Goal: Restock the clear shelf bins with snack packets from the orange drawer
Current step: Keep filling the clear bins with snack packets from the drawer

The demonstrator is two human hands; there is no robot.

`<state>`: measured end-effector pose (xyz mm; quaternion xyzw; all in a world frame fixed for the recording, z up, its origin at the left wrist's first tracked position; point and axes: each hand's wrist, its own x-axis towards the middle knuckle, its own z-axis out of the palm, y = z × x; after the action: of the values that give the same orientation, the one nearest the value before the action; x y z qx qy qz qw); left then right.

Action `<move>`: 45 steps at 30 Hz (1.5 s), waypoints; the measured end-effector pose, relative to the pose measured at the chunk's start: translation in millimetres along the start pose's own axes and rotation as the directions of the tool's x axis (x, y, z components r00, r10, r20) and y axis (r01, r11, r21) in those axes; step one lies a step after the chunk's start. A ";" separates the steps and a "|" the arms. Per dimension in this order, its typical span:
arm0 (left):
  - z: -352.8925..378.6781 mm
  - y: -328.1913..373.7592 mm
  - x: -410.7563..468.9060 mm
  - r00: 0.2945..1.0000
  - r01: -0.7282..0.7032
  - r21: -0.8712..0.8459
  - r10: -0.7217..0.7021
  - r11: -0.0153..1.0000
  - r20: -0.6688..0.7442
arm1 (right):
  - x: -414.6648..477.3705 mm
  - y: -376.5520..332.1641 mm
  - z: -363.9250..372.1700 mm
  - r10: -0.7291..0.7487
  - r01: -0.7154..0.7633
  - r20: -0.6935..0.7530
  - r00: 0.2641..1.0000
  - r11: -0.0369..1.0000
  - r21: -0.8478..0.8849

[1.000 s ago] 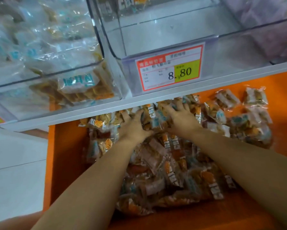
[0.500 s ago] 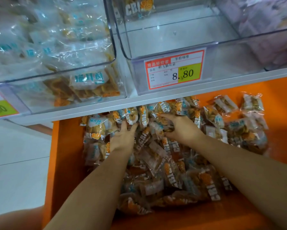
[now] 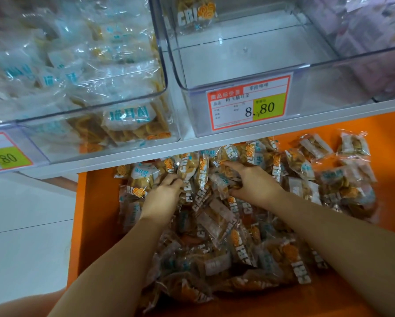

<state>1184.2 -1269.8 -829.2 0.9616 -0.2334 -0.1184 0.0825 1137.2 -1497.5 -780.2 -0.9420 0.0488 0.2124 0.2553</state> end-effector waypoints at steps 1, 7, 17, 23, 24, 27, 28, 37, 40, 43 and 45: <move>-1.8 2.5 -1.4 0.998 -0.020 -0.066 0.016 0.998 -0.055 | 0.3 -0.3 -0.1 -0.008 0.008 -0.002 1.000 1.000 -0.010; -15.6 11.7 -4.3 0.984 -0.024 -0.272 -0.025 0.962 -0.175 | -2.6 -0.1 -5.0 -0.049 0.049 0.010 0.999 0.999 -0.002; -70.9 30.1 -43.8 0.987 -0.043 -0.354 -0.014 0.934 -0.158 | -59.9 -31.5 -30.0 -0.136 0.130 -0.052 0.989 0.986 -0.106; -117.0 52.1 -95.3 0.968 -0.143 -0.372 0.051 0.917 -0.246 | -129.1 -62.3 -55.1 -0.192 0.170 -0.112 0.975 0.968 -0.184; -126.2 54.2 -103.9 0.964 -0.152 -0.381 0.052 0.912 -0.260 | -141.3 -66.3 -60.5 -0.195 0.166 -0.131 0.972 0.965 -0.201; -158.6 62.6 -129.8 0.936 -0.221 -0.409 0.074 0.885 -0.345 | -176.8 -80.3 -81.3 -0.242 0.196 -0.199 0.950 0.954 -0.225; -170.6 65.3 -138.8 0.922 -0.252 -0.411 0.088 0.876 -0.378 | -187.0 -85.4 -89.3 -0.265 0.213 -0.226 0.937 0.949 -0.232; -270.7 73.6 -196.6 0.801 -0.380 -0.471 0.028 0.796 -0.598 | -236.5 -140.5 -152.8 -0.464 0.459 -0.481 0.744 0.878 -0.138; -298.4 69.2 -188.5 0.704 -0.416 -0.430 -0.015 0.801 -0.710 | -225.2 -165.0 -165.5 -0.482 0.514 -0.600 0.639 0.847 -0.133; -312.0 54.0 -160.1 0.671 -0.380 -0.381 -0.033 0.843 -0.741 | -196.2 -187.4 -172.1 -0.513 0.539 -0.642 0.570 0.823 -0.179; -314.7 38.1 -135.3 0.671 -0.324 -0.334 -0.033 0.885 -0.741 | -171.2 -198.0 -174.6 -0.502 0.521 -0.648 0.573 0.833 -0.186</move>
<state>1134.8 -1207.3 -493.8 0.8612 -0.2262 0.2311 0.3921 1087.6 -1416.7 -480.2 -0.9228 -0.1335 -0.2262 0.2820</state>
